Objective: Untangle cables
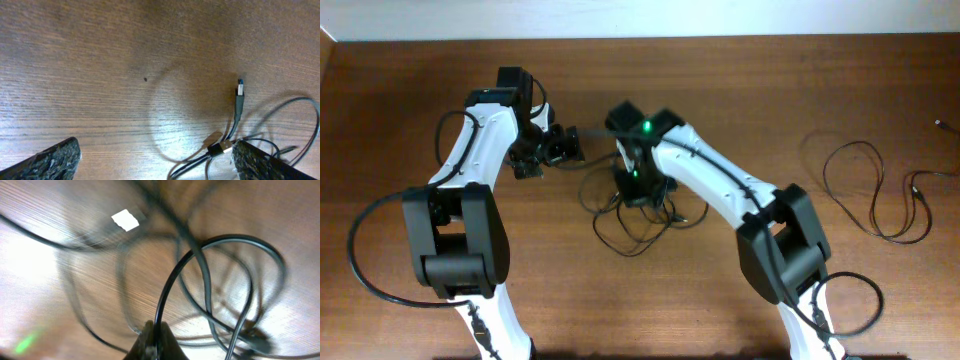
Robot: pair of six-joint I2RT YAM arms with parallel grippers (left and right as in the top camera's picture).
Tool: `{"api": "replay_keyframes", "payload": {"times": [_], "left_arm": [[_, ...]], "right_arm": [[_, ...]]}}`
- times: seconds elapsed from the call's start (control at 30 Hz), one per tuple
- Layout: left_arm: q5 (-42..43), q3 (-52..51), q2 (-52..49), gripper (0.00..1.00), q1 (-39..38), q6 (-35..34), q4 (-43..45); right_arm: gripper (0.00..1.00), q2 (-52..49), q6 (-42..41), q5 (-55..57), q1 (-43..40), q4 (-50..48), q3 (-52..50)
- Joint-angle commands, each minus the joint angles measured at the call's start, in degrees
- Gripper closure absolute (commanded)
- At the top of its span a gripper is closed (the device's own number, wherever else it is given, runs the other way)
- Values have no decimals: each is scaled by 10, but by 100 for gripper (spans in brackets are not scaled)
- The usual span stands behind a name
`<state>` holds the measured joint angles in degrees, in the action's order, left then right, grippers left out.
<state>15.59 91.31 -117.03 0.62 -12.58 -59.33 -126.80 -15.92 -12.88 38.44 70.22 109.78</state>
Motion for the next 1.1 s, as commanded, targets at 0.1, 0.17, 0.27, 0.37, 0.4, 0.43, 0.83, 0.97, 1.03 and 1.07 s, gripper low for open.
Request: {"api": "replay_keyframes", "payload": {"times": [0.1, 0.17, 0.27, 0.37, 0.4, 0.43, 0.83, 0.97, 1.03, 1.07], "left_arm": [[-4, 7, -2, 1, 3, 7, -2], [-4, 7, -2, 1, 3, 7, -2], [-4, 7, -2, 1, 3, 7, -2], [-4, 7, -2, 1, 3, 7, -2], [-4, 7, -2, 1, 3, 7, -2], [-4, 7, -2, 1, 3, 7, -2], [-4, 7, -2, 1, 3, 7, -2], [-4, 7, -2, 1, 3, 7, -2], [-4, 7, -2, 1, 3, 7, -2], [-4, 7, -2, 1, 3, 7, -2]], "right_arm": [[96, 74, 100, -19, -2, 126, 188], [96, 85, 100, -19, -2, 140, 212], [96, 100, 113, -34, -2, 145, 228], [96, 128, 189, -92, -2, 146, 231], [96, 141, 189, -92, -2, 146, 235], [96, 151, 190, -92, -2, 146, 237], [96, 332, 234, -90, -2, 71, 242], [96, 369, 308, -102, -2, 64, 242], [96, 374, 307, -24, -2, 58, 242], [96, 371, 307, 3, -2, 59, 241]]}}
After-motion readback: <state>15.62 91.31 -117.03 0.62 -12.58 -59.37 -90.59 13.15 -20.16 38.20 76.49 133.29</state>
